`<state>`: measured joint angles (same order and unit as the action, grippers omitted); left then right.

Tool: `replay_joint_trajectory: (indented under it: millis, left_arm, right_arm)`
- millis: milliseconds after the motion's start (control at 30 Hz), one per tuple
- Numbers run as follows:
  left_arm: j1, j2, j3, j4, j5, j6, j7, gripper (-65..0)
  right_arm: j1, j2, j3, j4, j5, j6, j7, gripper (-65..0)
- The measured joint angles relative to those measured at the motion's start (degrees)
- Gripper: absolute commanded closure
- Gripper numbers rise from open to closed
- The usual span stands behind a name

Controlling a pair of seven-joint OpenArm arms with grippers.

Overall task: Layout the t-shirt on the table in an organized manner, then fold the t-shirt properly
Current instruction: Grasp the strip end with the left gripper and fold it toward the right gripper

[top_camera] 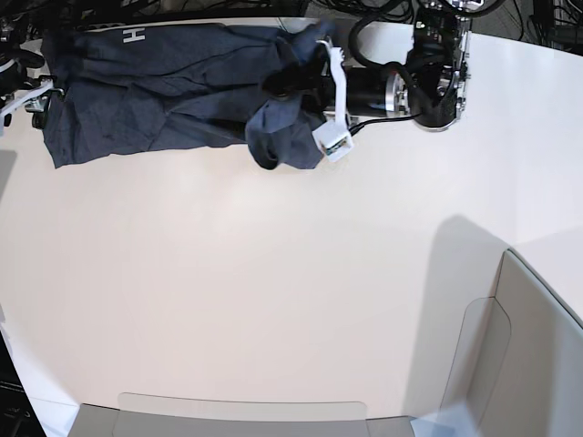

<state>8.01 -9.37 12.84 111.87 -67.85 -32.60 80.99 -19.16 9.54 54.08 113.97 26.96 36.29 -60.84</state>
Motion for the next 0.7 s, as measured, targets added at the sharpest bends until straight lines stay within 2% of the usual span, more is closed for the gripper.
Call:
replay_joint_trajectory:
  millis: [67, 133, 300, 533, 700]
  left_arm:
    - [-2.1, 0.9, 2.5, 0.0, 2.6, 0.0, -0.1, 0.0]
    - [-3.9, 1.3, 5.1, -0.1, 4.9, 0.0, 0.0, 0.0]
    - [-7.3, 1.9, 11.3, -0.1, 10.0, 0.0, 0.0, 0.0]
    - [-11.7, 1.6, 22.7, -0.1, 17.5, 0.0, -0.5, 0.0]
    - [-13.7, 1.6, 28.5, -0.1, 20.3, 0.0, -4.5, 0.0]
  right_arm:
    - [0.4, 0.4, 1.7, -0.7, -0.5, 0.0, 0.1, -39.8]
    - [0.8, 0.8, 2.9, -1.0, -4.4, 0.0, 0.1, -39.8]
    - [1.0, 0.7, 3.0, -1.3, -8.8, 0.0, 0.2, -39.8]
    - [1.7, 0.7, 2.7, -1.3, -10.4, 0.0, 0.4, -39.8]
    - [1.7, 0.6, 2.6, -1.3, -10.6, 0.0, 0.4, -39.8]
